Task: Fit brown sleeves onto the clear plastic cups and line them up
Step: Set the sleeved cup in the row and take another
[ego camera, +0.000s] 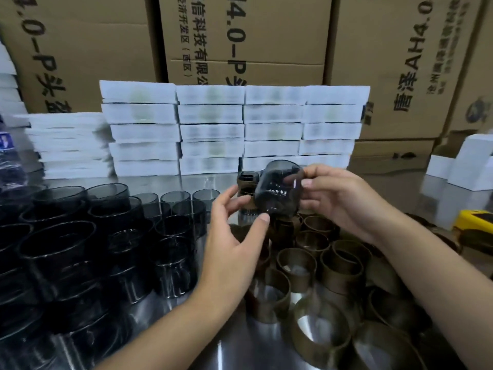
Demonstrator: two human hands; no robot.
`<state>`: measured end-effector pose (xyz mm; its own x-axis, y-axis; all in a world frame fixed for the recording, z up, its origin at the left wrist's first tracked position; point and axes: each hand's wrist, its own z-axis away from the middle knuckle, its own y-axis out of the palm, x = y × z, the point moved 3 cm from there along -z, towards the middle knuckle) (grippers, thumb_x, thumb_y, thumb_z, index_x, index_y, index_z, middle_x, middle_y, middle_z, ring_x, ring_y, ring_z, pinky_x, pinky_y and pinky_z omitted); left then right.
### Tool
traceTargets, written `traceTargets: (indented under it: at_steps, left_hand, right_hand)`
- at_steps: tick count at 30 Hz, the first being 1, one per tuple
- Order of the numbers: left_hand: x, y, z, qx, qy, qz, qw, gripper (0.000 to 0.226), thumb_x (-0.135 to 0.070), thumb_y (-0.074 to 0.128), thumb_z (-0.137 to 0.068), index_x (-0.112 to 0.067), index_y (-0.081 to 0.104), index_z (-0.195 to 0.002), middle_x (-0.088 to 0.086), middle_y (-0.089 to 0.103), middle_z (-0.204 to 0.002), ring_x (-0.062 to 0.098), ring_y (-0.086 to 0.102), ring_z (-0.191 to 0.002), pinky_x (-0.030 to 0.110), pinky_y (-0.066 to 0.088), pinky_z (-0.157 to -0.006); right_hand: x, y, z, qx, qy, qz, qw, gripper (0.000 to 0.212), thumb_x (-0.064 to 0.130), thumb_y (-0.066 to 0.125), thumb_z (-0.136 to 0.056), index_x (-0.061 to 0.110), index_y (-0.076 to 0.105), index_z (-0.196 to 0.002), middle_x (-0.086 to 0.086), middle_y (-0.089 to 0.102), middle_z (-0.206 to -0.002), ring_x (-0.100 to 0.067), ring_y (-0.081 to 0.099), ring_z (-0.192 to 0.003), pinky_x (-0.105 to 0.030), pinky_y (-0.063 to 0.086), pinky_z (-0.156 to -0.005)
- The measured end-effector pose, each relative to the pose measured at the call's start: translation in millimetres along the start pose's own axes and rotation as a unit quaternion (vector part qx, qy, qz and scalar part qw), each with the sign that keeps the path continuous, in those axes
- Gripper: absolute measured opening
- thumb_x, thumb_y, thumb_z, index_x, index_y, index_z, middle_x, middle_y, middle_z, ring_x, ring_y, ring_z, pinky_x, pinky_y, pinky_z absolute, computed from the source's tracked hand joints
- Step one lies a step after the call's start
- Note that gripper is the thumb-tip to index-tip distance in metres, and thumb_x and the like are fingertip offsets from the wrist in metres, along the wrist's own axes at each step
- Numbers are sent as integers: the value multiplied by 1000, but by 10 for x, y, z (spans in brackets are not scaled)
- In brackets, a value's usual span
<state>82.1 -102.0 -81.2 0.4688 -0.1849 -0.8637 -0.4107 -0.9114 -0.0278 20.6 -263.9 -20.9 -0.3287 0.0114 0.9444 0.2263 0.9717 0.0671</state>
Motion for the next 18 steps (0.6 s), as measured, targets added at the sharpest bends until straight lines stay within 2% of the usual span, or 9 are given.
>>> traceTargets:
  at_steps: [2,4,6,8,10,12,14,16,18]
  left_hand:
    - [-14,12,-3,7,16,40,999,61,-45,71,-67,-45,46,-122,-20,61,-120,-1,57,-114,31,48,-98]
    - [-38,28,4,28,29,83,996,64,-30,76,-67,-33,49,-124,-11,65,-119,-1,62,-107,15,49,-87]
    - [-57,55,21,48,43,91,994,64,-24,77,-66,-23,52,-125,-13,70,-110,-1,66,-100,10,48,-78]
    - [-73,60,48,42,49,92,994,63,-35,76,-61,-18,56,-118,-14,72,-101,0,68,-92,10,49,-73]
    - [-67,41,53,16,42,102,994,58,-41,74,-57,-18,57,-107,-11,73,-92,2,69,-85,12,51,-70]
    - [-33,27,35,-6,24,117,993,57,-42,76,-54,-18,55,-102,-4,74,-91,9,70,-85,19,53,-72]
    - [11,15,14,-25,4,126,992,57,-44,77,-53,-18,55,-99,-2,73,-89,14,70,-86,28,54,-77]
    - [47,-5,0,-44,-10,128,991,56,-45,77,-53,-20,54,-97,-5,70,-88,15,68,-87,37,55,-83]
    - [64,-29,-15,-62,-12,122,991,56,-47,77,-53,-23,52,-97,-3,67,-90,17,67,-89,46,54,-89]
  right_hand:
    - [-16,36,40,50,9,-16,999,32,4,56,-78,-8,57,-107,-12,69,-89,-22,67,-85,-27,55,-72]
    - [-32,81,82,90,17,-31,995,31,5,60,-79,-5,58,-108,-13,69,-93,-23,67,-86,-27,54,-72]
    - [-48,112,108,104,30,-32,994,32,14,57,-80,-1,59,-108,-12,69,-97,-23,67,-84,-26,54,-70]
    - [-77,122,87,76,36,5,996,31,23,59,-85,3,60,-109,-9,69,-100,-21,67,-81,-24,53,-67]
    - [-138,69,38,0,23,116,993,20,31,58,-92,15,64,-103,-1,69,-100,-12,66,-75,-23,52,-66]
    - [-181,-12,10,-74,-5,337,939,20,42,55,-90,28,63,-102,8,67,-99,-6,64,-82,-27,50,-77]
    - [-253,-59,1,-55,10,525,850,33,47,54,-89,33,57,-119,8,65,-113,-11,60,-103,-31,46,-91]
    - [-368,-72,15,27,57,609,790,46,45,51,-92,35,44,-137,3,56,-132,-20,49,-123,-35,40,-102]
    - [-441,-62,32,78,85,627,771,50,41,50,-94,41,34,-142,0,49,-139,-24,41,-129,-40,36,-106]
